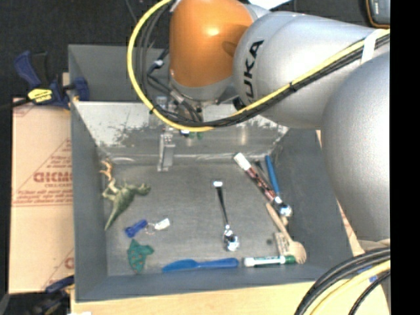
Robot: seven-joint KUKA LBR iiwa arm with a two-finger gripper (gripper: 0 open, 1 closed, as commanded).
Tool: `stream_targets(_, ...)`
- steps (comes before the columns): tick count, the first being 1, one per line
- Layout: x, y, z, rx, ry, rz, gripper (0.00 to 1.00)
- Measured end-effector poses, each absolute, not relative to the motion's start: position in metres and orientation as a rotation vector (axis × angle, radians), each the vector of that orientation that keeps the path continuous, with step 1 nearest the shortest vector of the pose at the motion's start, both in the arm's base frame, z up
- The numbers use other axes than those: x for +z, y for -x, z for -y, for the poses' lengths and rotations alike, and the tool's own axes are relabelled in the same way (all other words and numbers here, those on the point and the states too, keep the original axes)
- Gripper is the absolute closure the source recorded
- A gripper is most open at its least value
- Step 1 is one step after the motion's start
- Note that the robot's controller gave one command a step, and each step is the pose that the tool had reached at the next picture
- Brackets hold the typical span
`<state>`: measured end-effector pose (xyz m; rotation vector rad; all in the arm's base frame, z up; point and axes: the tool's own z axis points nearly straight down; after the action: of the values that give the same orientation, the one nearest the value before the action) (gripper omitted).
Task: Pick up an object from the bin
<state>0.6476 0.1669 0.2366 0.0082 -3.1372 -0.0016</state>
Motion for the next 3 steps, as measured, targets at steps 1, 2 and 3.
stream_targets(1,0.242,-0.649,-0.166,-0.004,-0.001,3.146,0.0)
stream_targets(2,0.098,-0.631,-0.193,-0.002,-0.386,3.126,0.0)
stream_targets(3,0.163,-0.632,-0.196,-0.001,-0.791,3.062,0.0)
